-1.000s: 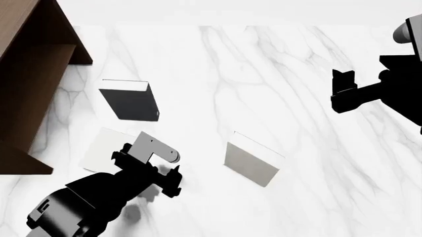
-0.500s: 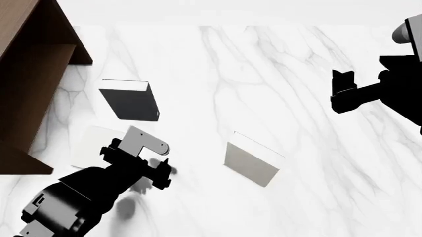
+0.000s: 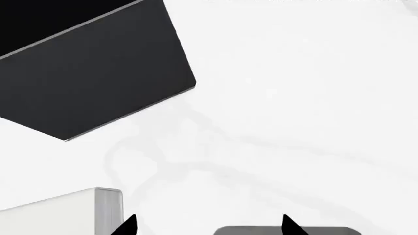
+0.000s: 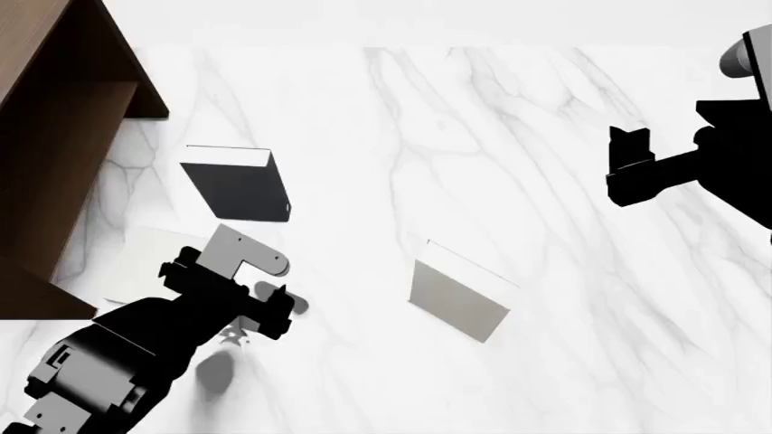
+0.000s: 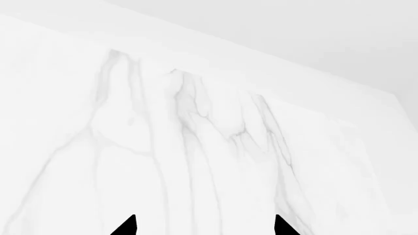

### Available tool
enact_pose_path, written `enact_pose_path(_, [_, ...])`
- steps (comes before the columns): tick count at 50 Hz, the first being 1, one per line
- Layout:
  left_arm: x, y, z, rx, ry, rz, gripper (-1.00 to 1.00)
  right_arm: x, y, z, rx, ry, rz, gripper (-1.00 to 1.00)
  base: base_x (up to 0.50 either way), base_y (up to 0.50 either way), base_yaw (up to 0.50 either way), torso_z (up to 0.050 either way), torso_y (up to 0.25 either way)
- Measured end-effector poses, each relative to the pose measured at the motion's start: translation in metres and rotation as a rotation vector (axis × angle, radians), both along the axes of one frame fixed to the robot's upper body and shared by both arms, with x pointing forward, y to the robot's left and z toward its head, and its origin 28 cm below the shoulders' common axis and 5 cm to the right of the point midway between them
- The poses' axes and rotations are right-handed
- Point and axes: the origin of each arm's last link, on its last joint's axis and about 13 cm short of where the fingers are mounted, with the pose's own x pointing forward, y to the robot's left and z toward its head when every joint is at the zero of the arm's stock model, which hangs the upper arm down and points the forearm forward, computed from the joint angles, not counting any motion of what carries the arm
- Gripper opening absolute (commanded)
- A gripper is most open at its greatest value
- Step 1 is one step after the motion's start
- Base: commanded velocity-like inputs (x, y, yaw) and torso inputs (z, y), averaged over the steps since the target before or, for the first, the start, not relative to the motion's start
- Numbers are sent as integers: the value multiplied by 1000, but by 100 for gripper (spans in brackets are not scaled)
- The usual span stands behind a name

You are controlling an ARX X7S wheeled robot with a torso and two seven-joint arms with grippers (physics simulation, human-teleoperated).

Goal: Pick up the book on the right and place it under the cabinet shelf.

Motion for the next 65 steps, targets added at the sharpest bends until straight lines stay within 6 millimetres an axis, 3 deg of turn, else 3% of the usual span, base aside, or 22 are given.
enact_pose_path(24, [8,12,2,-55,38,-38,100,0,0,0,-3,6,-8,100,1,0,0,0,-10])
enact_pose_path(65, [7,33,3,-82,49,40,100,-1,-1,-2,-1,7,-13,100,0,0,0,0,-5])
